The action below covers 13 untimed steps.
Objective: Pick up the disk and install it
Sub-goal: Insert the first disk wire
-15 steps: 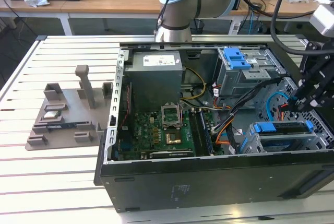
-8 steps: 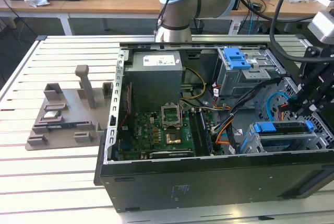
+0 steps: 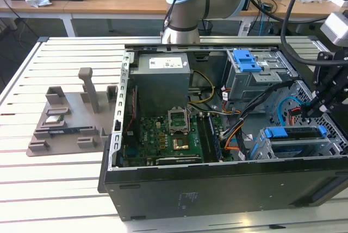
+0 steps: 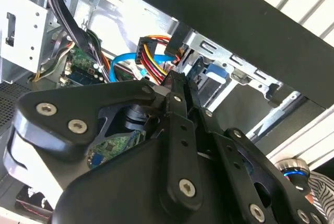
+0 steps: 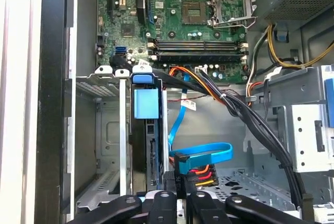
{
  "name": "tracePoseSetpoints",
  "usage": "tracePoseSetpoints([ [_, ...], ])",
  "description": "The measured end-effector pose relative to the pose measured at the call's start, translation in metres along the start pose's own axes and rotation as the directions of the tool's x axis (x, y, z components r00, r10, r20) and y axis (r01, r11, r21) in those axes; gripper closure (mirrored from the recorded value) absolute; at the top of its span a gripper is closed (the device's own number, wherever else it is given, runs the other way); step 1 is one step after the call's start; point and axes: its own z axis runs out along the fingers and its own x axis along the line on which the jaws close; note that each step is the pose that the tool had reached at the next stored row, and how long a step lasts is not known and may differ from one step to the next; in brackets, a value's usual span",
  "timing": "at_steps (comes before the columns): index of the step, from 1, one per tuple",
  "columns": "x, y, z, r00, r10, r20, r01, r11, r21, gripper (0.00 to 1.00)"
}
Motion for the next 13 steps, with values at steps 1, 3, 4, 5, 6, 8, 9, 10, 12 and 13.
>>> tracePoseSetpoints([
  [1,0.0045,-0.0001,0.0000,1.0000,0.000,-0.0016,0.000,1.0000,0.0000,0.83],
  [3,0.0124,0.0003,0.0027,1.0000,0.000,-0.0045,0.000,1.0000,0.0001,0.83],
  [4,0.0131,0.0002,0.0040,1.0000,0.000,-0.0043,0.000,1.0000,0.0000,0.83],
  [5,0.0138,0.0003,0.0053,1.0000,0.000,-0.0045,0.000,1.0000,0.0000,0.83],
  [6,0.0144,0.0006,0.0069,1.0000,0.000,-0.0046,0.000,1.0000,0.0001,0.83],
  [8,0.0146,0.0018,0.0091,1.0000,0.000,-0.0045,0.000,1.0000,0.0000,0.83],
  [9,0.0146,0.0022,0.0101,1.0000,0.000,-0.0046,0.000,1.0000,0.0000,0.83],
  [10,0.0147,0.0021,0.0112,1.0000,0.000,-0.0045,0.000,1.0000,0.0000,0.83],
  [12,0.0147,0.0021,0.0120,1.0000,0.000,-0.0046,0.000,1.0000,0.0000,0.83],
  [13,0.0147,0.0021,0.0123,1.0000,0.000,-0.0050,0.000,1.0000,0.0001,0.83],
])
